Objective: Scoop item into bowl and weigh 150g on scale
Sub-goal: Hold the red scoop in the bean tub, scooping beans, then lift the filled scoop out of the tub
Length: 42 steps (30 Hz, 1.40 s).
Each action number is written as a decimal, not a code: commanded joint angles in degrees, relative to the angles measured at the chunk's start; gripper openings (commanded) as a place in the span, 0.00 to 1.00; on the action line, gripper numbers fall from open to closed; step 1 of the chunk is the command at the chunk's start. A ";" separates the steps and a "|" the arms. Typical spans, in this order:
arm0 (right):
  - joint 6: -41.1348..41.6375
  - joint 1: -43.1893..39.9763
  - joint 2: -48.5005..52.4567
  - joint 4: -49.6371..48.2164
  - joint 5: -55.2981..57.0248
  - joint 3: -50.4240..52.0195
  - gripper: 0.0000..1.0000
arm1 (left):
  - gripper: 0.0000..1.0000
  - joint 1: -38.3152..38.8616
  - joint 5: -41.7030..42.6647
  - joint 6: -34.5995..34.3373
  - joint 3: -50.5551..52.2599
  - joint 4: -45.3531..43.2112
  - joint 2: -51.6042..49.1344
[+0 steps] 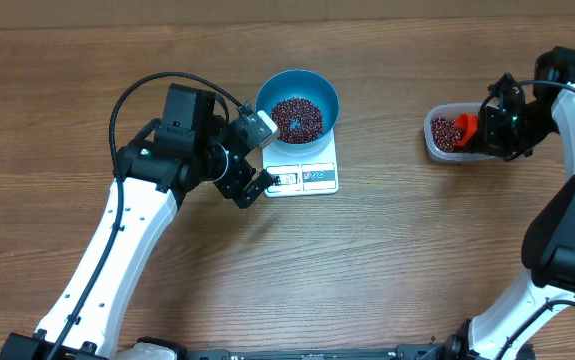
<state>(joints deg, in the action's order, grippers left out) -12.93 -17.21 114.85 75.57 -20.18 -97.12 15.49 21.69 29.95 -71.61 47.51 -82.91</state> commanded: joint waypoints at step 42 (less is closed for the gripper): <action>-5.40 5.51 4.44 1.20 -2.21 -0.33 0.04 | 1.00 -0.11 0.37 -0.81 0.26 -0.11 -0.24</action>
<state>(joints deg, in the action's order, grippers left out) -16.38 -11.22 118.02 76.73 -15.97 -97.17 15.49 21.69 29.95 -71.61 47.53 -82.91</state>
